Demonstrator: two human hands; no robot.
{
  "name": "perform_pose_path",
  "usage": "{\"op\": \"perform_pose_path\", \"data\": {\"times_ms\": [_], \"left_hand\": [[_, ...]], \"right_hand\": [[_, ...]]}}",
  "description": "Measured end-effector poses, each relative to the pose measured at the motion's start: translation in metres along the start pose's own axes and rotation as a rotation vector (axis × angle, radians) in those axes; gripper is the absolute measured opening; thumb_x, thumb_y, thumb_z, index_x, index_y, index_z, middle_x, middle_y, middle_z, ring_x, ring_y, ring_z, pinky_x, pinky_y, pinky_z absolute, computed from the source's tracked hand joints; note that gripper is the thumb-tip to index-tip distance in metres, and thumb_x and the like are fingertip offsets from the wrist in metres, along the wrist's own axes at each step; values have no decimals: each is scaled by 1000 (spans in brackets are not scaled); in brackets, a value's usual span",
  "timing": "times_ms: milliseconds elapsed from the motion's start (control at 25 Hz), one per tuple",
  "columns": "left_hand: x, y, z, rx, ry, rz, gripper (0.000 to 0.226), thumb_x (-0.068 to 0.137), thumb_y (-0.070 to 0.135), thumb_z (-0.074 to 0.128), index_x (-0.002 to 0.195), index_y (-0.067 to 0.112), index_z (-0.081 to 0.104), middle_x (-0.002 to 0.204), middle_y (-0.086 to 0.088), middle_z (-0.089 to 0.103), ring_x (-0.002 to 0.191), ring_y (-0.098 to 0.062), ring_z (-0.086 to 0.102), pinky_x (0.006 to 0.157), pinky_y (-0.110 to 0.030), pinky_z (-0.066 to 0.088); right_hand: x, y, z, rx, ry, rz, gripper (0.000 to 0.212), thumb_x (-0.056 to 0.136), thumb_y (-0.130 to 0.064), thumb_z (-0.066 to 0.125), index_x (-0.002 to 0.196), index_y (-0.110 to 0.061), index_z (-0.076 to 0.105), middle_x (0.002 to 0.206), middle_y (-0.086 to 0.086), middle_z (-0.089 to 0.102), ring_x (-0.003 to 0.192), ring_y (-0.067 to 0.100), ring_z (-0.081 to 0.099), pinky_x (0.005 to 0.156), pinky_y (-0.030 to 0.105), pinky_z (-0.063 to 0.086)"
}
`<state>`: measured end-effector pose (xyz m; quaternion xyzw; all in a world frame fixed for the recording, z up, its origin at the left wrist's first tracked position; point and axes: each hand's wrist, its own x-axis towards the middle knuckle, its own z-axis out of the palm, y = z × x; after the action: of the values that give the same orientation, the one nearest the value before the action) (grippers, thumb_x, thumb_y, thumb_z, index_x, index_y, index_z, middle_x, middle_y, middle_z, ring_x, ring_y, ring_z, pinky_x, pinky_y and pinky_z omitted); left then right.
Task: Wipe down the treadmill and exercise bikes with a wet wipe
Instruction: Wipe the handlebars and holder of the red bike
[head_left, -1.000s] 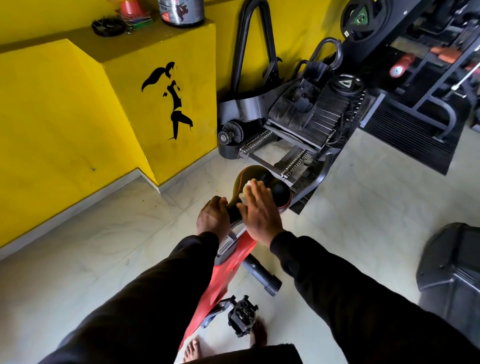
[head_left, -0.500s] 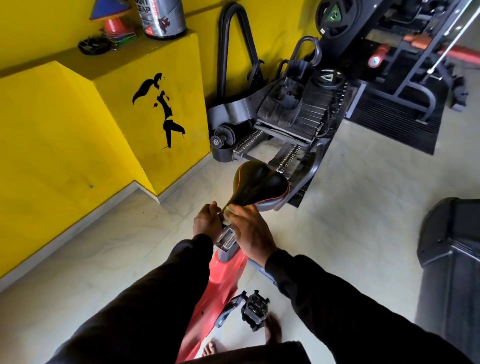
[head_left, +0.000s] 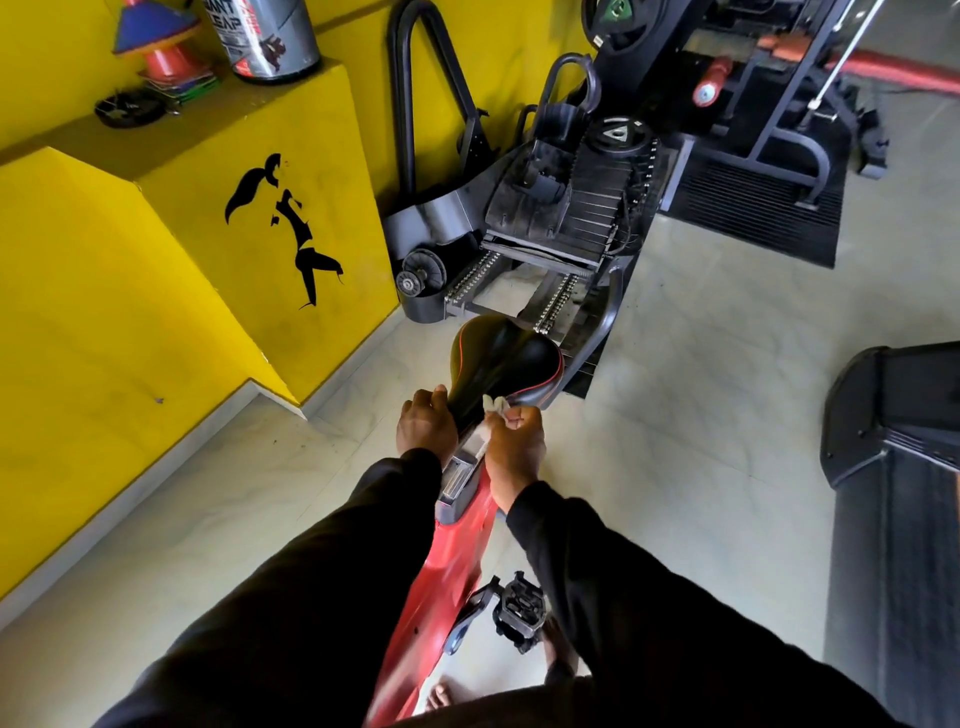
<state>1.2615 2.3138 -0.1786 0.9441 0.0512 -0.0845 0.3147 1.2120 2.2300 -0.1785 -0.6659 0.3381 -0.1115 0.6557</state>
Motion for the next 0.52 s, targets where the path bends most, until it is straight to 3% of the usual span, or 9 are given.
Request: {"op": "perform_pose_path", "data": {"times_ms": [80, 200, 280, 400, 520], "left_hand": [[5, -3, 2, 112, -16, 7, 39, 108, 28, 30, 140, 12, 46, 137, -14, 48, 123, -32, 46, 97, -36, 40], [7, 0, 4, 131, -16, -36, 40, 106, 37, 32, 134, 15, 50, 132, -11, 53, 117, -30, 51, 87, -36, 41], [7, 2, 8, -11, 34, -117, 43, 103, 49, 33, 121, 17, 55, 120, -12, 58, 108, -31, 55, 81, -34, 39], [2, 0, 11, 7, 74, -121, 52, 98, 63, 34, 114, 19, 56, 111, -10, 60, 100, -29, 55, 79, -34, 41], [4, 2, 9, 5, 67, -150, 52, 98, 63, 33, 115, 19, 55, 111, -9, 60, 93, -23, 50, 75, -32, 36]], "right_hand": [[-2, 2, 4, -125, -40, -15, 8, 86, -12, 65, 81, -17, 62, 82, 2, 70, 77, 18, 65, 67, 22, 51], [-13, 15, 3, -190, -161, -39, 10, 84, -9, 64, 78, -16, 65, 81, 1, 71, 75, 16, 63, 62, 15, 46], [11, 11, 1, -195, -56, -33, 6, 86, -8, 62, 85, -11, 68, 87, 5, 71, 79, 20, 64, 63, 17, 45], [32, 2, 2, -124, 109, 40, 10, 90, -10, 59, 96, -7, 66, 103, 14, 68, 90, 28, 64, 71, 23, 45], [3, 12, 7, -190, -96, -20, 6, 90, -16, 60, 86, -14, 65, 90, 4, 70, 82, 21, 63, 69, 23, 42]]}}
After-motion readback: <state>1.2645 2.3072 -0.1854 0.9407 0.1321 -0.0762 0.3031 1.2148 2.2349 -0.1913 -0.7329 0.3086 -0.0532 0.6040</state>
